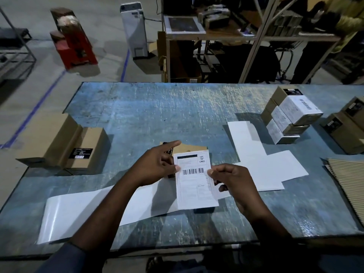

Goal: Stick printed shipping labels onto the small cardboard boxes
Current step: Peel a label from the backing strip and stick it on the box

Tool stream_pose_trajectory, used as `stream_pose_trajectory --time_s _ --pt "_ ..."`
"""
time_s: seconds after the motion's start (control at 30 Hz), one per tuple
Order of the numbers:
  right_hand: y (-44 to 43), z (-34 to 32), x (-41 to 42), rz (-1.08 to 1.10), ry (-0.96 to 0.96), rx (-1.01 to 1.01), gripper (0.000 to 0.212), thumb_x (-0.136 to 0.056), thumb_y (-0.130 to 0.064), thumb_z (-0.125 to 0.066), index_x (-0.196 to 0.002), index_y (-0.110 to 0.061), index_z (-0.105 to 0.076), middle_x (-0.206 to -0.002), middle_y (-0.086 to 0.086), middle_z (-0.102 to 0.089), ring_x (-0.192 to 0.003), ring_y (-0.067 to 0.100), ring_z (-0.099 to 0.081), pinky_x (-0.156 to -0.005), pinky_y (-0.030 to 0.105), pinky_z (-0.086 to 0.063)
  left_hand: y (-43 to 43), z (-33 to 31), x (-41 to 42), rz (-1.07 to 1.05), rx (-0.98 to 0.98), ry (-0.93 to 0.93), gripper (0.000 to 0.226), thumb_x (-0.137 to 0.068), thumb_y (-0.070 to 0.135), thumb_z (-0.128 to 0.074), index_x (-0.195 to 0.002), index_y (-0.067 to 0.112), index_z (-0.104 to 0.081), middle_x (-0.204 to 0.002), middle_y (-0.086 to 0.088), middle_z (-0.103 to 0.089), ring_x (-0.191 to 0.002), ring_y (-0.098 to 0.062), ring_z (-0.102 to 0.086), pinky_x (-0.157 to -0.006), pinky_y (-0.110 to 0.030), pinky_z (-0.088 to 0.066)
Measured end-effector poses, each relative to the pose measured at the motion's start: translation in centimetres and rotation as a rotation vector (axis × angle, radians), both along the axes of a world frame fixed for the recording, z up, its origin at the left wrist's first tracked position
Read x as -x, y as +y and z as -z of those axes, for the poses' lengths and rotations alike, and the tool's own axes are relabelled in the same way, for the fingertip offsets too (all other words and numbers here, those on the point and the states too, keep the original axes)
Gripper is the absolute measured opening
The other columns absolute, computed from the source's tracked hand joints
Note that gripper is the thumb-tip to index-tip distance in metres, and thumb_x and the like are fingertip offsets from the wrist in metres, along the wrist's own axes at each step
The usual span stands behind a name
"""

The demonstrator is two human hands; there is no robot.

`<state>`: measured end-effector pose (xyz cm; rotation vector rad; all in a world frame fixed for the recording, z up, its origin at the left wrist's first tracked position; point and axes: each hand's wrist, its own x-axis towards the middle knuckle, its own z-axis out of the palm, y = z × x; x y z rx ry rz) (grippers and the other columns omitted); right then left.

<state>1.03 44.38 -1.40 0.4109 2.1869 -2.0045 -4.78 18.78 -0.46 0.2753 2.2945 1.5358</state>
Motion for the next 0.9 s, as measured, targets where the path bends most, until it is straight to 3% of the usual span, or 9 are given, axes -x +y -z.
stream_pose_trajectory --time_s 0.07,0.13,0.23,0.33,0.47,0.67,0.9 --pt "-0.2 0.3 0.2 0.055 0.000 0.048 0.006 -0.083 -0.014 -0.080 -0.082 -0.008 -0.080 -0.078 0.010 -0.075 -0.065 0.018 -0.059 -0.058 0.031 -0.042 0.0 0.3 0.5 -0.064 -0.018 0.078 0.063 -0.091 0.008 -0.072 -0.145 0.033 -0.053 -0.095 0.001 -0.077 -0.091 -0.014 -0.073 -0.090 -0.033 -0.055" --pt "-0.3 0.6 0.7 0.128 -0.005 0.073 0.004 -0.083 -0.011 -0.079 -0.083 -0.007 -0.080 -0.076 0.010 -0.074 -0.064 0.017 -0.057 -0.056 0.030 -0.040 -0.3 1.2 1.2 -0.122 0.068 0.226 0.059 -0.091 0.007 -0.069 -0.141 0.035 -0.057 -0.117 0.009 -0.073 -0.102 -0.006 -0.067 -0.094 -0.026 -0.053" --pt "-0.3 0.7 1.7 0.179 -0.021 0.074 0.004 -0.084 -0.011 -0.078 -0.084 -0.007 -0.080 -0.078 0.011 -0.076 -0.065 0.017 -0.056 -0.055 0.030 -0.039 -1.0 2.9 2.8 -0.078 0.461 0.446 0.070 -0.082 0.021 -0.074 -0.145 0.041 -0.050 -0.148 0.017 -0.051 -0.127 -0.015 -0.046 -0.109 -0.036 -0.039" --pt "-0.4 0.9 2.6 0.185 -0.049 0.045 0.006 -0.084 -0.014 -0.077 -0.085 -0.008 -0.080 -0.082 0.010 -0.078 -0.066 0.018 -0.058 -0.059 0.033 -0.041 -1.3 4.0 3.6 -0.009 0.691 0.449 0.077 -0.081 0.041 -0.076 -0.149 0.044 -0.041 -0.154 0.021 -0.043 -0.133 -0.017 -0.034 -0.104 -0.037 -0.029" --pt "-0.7 1.2 4.1 0.199 -0.085 0.006 0.009 -0.085 -0.015 -0.075 -0.085 -0.007 -0.079 -0.083 0.015 -0.077 -0.066 0.020 -0.058 -0.062 0.034 -0.040 -1.2 5.1 3.8 -0.101 0.642 0.476 0.073 -0.080 0.044 -0.081 -0.146 0.037 -0.050 -0.149 0.016 -0.049 -0.131 -0.020 -0.040 -0.102 -0.039 -0.034" --pt "-1.5 0.6 7.1 0.232 -0.083 -0.033 0.015 -0.084 -0.009 -0.075 -0.088 0.005 -0.074 -0.071 0.012 -0.068 -0.058 0.021 -0.054 -0.048 0.024 -0.037 -0.7 5.7 4.0 -0.172 0.537 0.454 0.078 -0.077 0.037 -0.085 -0.147 0.032 -0.050 -0.146 0.010 -0.054 -0.130 -0.022 -0.044 -0.104 -0.038 -0.042" --pt "-2.4 0.6 10.1 0.190 -0.096 -0.153 0.008 -0.080 -0.012 -0.079 -0.082 -0.004 -0.075 -0.064 0.002 -0.068 -0.050 0.012 -0.055 -0.045 0.018 -0.038 -0.7 5.4 3.9 -0.180 0.543 0.457 0.077 -0.076 0.040 -0.085 -0.144 0.037 -0.051 -0.144 0.013 -0.055 -0.129 -0.022 -0.045 -0.104 -0.042 -0.042"
